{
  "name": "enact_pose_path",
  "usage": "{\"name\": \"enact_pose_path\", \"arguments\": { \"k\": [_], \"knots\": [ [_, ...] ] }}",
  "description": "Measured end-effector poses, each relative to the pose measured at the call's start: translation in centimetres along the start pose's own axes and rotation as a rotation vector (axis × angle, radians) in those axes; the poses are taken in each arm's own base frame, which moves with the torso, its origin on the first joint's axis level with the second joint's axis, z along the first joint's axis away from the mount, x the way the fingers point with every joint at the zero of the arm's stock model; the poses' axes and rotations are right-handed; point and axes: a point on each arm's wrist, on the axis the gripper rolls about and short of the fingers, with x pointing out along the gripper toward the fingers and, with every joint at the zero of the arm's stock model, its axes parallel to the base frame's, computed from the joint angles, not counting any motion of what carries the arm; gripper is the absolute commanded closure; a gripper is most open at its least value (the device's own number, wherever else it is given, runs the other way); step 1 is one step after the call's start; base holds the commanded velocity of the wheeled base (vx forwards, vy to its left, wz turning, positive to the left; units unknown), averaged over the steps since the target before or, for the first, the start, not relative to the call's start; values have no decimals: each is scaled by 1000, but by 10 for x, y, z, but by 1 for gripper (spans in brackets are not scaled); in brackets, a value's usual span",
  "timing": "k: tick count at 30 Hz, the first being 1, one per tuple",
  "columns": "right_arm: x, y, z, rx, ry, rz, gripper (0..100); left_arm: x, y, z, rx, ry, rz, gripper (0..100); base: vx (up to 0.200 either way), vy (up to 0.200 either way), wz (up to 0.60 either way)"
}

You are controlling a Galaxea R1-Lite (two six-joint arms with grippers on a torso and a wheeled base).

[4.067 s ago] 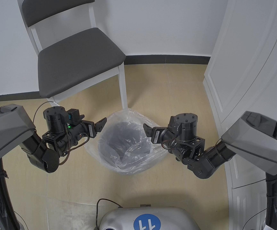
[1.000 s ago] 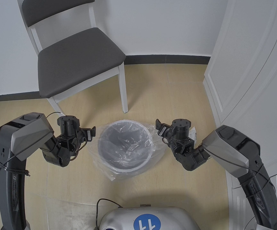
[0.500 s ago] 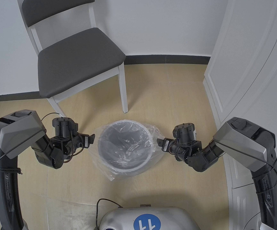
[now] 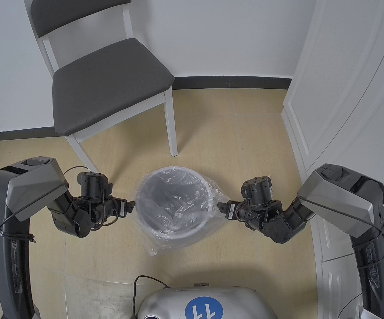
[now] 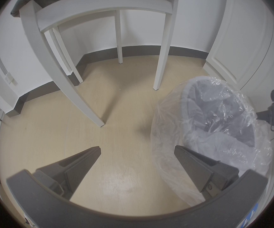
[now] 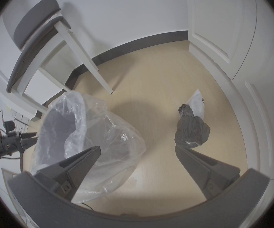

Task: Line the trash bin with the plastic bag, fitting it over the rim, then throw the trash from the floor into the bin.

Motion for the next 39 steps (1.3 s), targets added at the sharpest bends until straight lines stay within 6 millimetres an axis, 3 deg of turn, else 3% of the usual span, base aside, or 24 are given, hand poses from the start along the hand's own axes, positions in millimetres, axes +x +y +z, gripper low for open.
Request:
{"name": "enact_pose_path", "arguments": {
  "k": [9, 25, 31, 39],
  "knots": [
    [-12, -7, -15, -75, 92, 48, 0, 3, 2, -8, -2, 25, -4, 0, 0, 0, 0],
    [6, -16, -40, -81, 178, 34, 0, 30, 7, -29, -10, 87, 30, 0, 0, 0, 0],
    [18, -10, -30, -13, 118, 22, 0, 40, 7, -30, -43, 79, 91, 0, 0, 0, 0],
    [43, -3, -8, 86, -33, -41, 0, 64, 11, -13, -101, -14, 274, 0, 0, 0, 0]
  ]
}}
